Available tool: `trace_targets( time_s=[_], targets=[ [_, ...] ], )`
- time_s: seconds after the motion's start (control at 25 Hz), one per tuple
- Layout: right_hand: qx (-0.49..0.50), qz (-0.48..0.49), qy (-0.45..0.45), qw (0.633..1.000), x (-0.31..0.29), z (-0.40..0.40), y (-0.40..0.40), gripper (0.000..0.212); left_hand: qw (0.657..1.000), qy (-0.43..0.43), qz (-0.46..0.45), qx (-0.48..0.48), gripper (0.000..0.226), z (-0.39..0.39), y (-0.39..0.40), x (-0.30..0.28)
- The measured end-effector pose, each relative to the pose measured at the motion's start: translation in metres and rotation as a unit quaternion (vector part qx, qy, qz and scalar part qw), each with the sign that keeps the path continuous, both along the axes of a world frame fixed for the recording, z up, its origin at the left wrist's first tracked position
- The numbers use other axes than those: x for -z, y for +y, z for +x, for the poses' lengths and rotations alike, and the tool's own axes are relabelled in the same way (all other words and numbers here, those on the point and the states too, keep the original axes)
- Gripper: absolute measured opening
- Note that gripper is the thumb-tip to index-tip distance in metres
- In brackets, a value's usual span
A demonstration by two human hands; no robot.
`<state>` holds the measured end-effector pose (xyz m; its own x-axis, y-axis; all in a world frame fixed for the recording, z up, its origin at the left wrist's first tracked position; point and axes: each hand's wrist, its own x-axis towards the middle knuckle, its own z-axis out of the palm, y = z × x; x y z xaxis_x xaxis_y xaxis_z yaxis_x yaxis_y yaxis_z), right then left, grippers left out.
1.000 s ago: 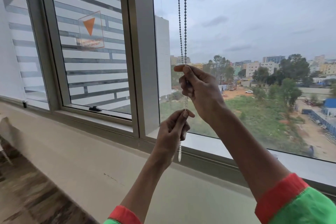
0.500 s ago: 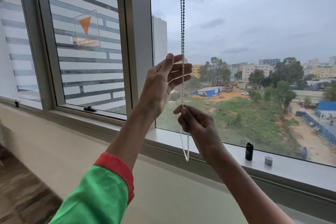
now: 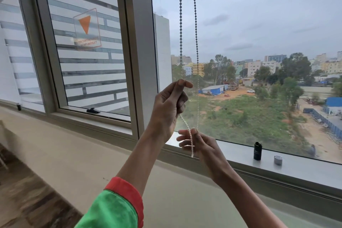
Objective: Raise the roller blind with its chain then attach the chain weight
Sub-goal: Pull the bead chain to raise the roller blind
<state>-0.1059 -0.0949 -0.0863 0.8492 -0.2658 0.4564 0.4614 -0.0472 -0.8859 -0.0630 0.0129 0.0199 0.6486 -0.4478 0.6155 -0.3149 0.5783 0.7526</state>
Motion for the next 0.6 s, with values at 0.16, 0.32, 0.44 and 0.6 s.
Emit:
trace_targets(
  time_s=[0.16,0.32,0.44,0.6],
  targets=[
    [-0.001,0.047,-0.071,0.996,-0.044,0.008,-0.003,0.046,1.0,0.017,0.01,0.012,0.026,-0.003,0.0,0.03],
    [-0.024,0.038,-0.131,0.99,-0.108,0.0,0.006,0.034,0.999,0.031,0.022,0.024,0.023,-0.008,-0.004,0.05],
    [-0.022,0.016,-0.157,0.987,-0.141,-0.004,0.015,0.027,0.999,0.024,0.039,0.011,0.023,-0.01,-0.005,0.06],
    [0.025,0.0,-0.201,0.979,-0.135,-0.005,0.026,0.021,0.997,0.007,0.075,0.012,0.024,-0.004,0.0,0.064]
  ],
)
